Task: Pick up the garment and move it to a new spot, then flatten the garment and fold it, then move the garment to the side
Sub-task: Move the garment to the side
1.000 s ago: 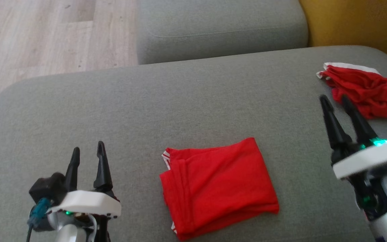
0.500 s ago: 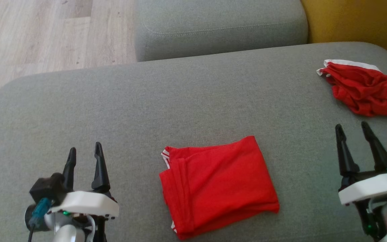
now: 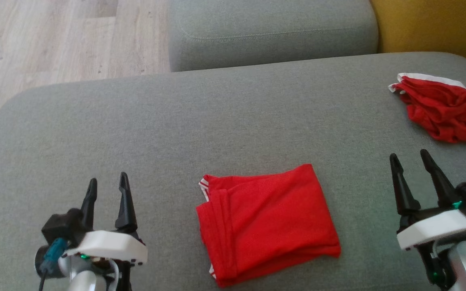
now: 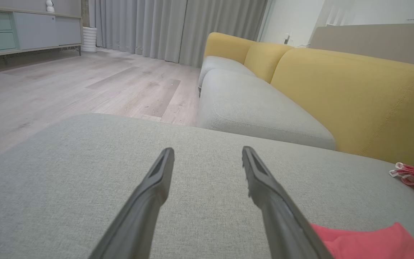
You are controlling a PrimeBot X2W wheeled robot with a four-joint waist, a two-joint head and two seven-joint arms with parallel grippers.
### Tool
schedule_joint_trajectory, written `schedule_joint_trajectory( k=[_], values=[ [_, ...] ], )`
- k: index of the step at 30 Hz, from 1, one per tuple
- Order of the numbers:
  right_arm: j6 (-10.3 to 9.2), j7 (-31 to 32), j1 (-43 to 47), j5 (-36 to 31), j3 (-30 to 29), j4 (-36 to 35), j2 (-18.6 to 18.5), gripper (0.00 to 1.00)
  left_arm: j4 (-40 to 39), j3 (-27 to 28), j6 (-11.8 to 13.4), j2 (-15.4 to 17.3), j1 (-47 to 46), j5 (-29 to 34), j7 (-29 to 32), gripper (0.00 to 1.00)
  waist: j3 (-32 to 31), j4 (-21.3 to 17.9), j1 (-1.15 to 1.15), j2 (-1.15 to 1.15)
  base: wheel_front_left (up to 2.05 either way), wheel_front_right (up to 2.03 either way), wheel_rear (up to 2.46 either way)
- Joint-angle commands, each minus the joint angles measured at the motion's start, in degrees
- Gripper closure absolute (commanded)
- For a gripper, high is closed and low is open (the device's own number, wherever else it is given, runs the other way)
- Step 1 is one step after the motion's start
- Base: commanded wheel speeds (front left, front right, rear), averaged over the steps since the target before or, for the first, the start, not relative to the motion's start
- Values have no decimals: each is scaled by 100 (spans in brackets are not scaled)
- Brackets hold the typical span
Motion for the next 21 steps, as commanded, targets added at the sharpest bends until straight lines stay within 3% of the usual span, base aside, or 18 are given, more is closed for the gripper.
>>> schedule_joint_trajectory(
  k=[1, 11, 16, 21],
  values=[
    [-4, 27, -289, 58, 159, -144, -142, 0, -147, 136, -2, 9, -294, -29, -70, 0, 12, 35, 0, 0, 0, 0, 0],
    [-4, 709, -994, 534, 892, 328, -8, 0, -132, 45, -24, 9, -349, -21, -70, 0, 111, 305, 0, 0, 0, 0, 0],
    [-4, 1771, -1312, 1002, 1303, 1001, 68, 0, -104, -13, -29, 9, -403, -19, -70, 0, 179, 590, 0, 0, 0, 0, 0],
    [-4, 2688, -1386, 1270, 1228, 1638, 173, 0, -119, -52, -5, 9, -431, -59, -70, 0, 267, 868, 0, 0, 0, 0, 0]
  ],
)
